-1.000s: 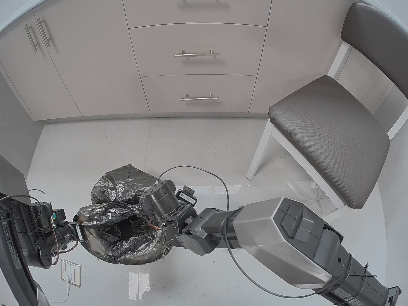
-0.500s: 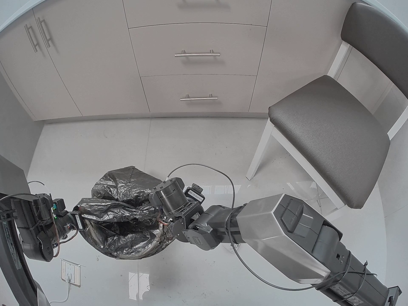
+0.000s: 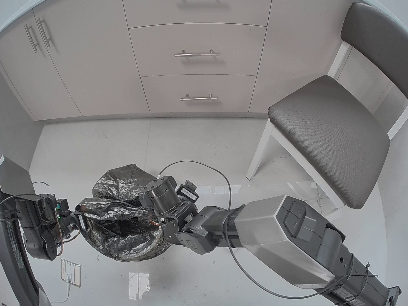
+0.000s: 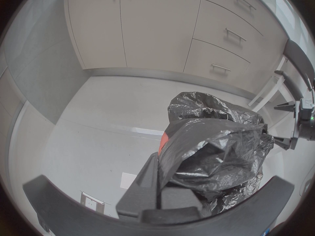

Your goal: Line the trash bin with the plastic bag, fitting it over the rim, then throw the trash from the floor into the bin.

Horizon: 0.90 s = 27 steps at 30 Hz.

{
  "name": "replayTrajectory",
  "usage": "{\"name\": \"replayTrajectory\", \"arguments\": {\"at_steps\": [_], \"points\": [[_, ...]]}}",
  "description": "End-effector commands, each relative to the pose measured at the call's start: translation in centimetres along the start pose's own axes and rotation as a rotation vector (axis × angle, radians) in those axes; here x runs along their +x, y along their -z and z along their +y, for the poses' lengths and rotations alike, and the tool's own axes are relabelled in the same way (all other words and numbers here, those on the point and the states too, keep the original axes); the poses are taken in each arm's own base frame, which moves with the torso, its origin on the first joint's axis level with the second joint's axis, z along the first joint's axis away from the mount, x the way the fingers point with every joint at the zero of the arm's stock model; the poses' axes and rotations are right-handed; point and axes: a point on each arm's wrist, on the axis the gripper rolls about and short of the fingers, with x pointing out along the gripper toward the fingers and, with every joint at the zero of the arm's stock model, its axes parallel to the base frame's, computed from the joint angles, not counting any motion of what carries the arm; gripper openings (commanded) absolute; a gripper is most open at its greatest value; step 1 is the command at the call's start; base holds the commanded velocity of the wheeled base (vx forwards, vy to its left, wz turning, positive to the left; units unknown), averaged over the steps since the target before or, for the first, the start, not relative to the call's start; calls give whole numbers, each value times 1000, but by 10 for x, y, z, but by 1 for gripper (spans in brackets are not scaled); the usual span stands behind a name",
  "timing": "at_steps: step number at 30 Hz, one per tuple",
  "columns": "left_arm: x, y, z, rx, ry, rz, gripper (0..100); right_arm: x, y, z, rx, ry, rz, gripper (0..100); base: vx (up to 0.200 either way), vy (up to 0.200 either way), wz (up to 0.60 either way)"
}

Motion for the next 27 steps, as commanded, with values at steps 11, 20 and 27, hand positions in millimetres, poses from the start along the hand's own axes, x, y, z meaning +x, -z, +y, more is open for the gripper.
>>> {"name": "replayTrajectory", "arguments": {"at_steps": [11,20,27], "points": [[10,-12,5,49,-33,-62,0,-20,-21,-13,36,23,-52,100,0,0,0],[19,0,10,68,-43,-28,100,-20,-21,-14,38,39,-44,100,0,0,0],[16,-3,16,61,-61,-40,100,-22,-22,-13,37,48,-42,100,0,0,0]]}}
